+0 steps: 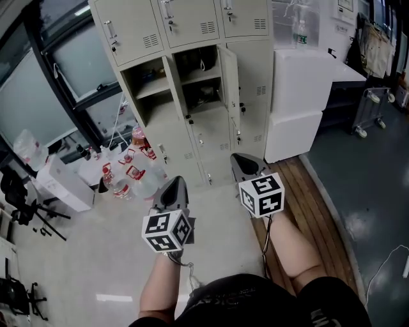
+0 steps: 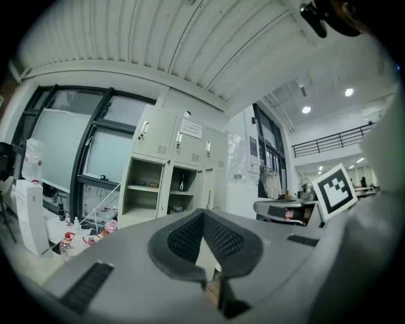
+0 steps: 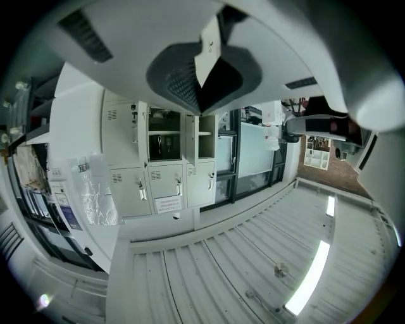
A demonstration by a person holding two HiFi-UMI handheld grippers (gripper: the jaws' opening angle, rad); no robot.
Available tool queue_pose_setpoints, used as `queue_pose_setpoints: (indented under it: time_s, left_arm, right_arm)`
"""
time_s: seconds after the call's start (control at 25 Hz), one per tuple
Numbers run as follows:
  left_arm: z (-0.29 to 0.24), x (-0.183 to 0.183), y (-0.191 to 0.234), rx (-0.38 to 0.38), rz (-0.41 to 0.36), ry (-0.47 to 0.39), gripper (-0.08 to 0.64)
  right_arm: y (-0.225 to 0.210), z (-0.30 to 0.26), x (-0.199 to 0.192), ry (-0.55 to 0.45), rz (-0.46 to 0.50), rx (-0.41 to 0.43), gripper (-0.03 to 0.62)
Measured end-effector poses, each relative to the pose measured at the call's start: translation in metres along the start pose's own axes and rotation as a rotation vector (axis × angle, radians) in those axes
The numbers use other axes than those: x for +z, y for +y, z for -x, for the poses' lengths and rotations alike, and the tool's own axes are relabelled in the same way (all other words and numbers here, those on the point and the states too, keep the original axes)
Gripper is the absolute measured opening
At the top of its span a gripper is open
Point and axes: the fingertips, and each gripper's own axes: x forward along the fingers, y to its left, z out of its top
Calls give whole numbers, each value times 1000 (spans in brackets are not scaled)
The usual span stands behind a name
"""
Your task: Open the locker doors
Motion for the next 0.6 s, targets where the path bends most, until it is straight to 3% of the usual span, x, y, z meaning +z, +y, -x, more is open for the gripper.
queue_pose_setpoints:
  time_s: [0.6]
  left_arm:
    - [1, -3, -11, 16, 2, 1, -2]
  right_arm:
    - [-3, 4, -4, 15, 14, 28, 0]
